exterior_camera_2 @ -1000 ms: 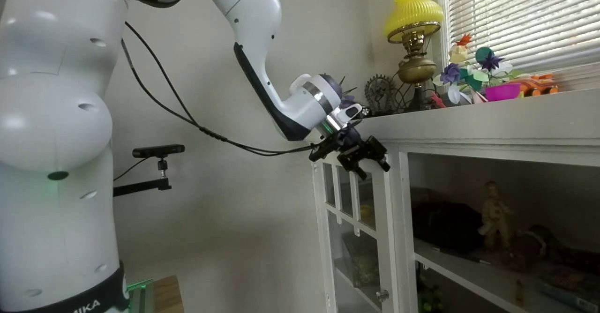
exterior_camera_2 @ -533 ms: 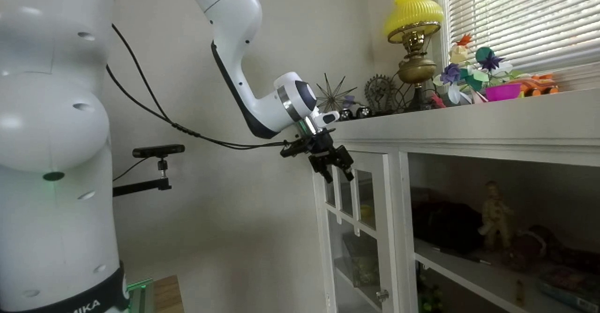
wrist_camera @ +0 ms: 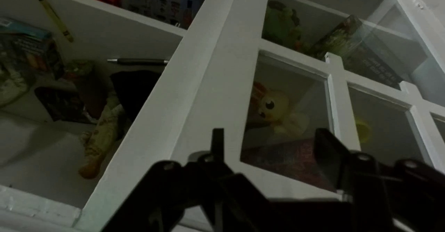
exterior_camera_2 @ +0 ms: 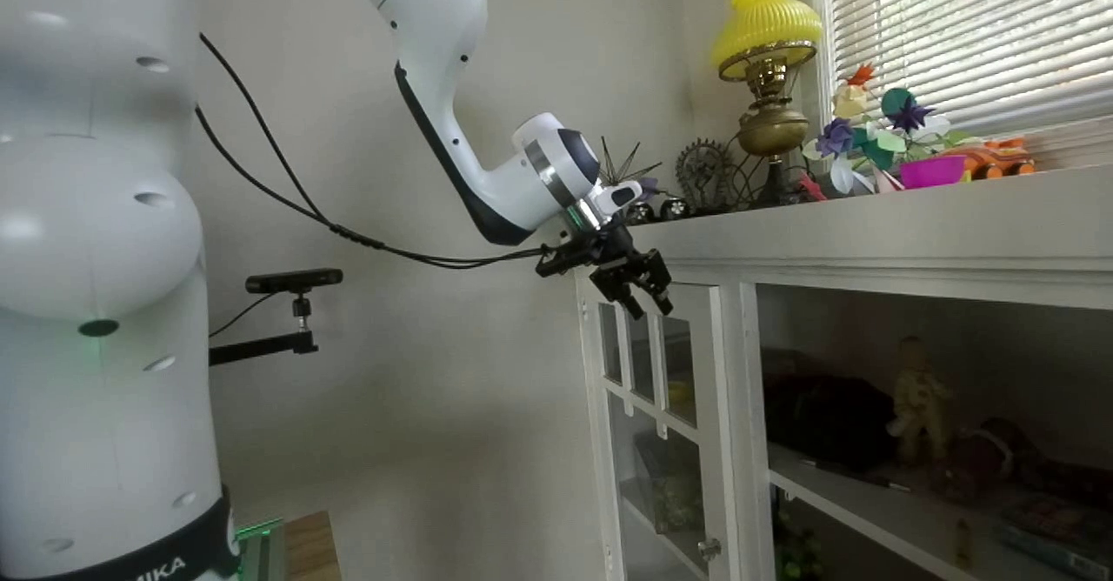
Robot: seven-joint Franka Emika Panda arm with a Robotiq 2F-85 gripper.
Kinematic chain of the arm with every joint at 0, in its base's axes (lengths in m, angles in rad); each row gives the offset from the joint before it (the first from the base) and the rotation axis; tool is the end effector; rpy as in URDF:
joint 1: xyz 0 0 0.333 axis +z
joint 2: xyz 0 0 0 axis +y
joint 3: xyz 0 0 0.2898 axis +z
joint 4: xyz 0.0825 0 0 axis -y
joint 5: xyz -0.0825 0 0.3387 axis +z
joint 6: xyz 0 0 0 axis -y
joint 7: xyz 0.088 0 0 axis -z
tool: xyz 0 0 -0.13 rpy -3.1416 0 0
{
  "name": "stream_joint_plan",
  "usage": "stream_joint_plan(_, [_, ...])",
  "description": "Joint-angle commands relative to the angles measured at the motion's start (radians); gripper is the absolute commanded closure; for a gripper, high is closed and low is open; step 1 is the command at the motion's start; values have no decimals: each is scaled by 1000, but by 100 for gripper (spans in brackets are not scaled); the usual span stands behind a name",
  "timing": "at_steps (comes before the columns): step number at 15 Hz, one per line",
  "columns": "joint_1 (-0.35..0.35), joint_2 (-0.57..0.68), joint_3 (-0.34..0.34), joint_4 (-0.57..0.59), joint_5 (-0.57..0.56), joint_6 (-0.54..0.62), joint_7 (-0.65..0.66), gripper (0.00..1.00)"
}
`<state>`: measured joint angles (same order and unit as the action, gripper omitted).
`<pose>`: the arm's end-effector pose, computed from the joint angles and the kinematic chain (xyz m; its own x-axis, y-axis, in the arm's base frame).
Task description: Close the cabinet's left door
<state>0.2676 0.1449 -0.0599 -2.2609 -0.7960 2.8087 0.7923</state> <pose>0.5173 0.1389 0.3187 0.8603 0.1618 0.4834 0.0704 -0.9769 0.2017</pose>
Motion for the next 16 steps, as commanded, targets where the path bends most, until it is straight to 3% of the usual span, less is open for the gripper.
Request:
stream_joint_plan(1, [1, 1, -38, 17, -122, 57, 51, 64])
stream_joint_plan(6, [10, 18, -79, 48, -292, 101, 136, 98])
stream_joint_plan(16, [14, 101, -117, 133, -594, 97, 335, 100])
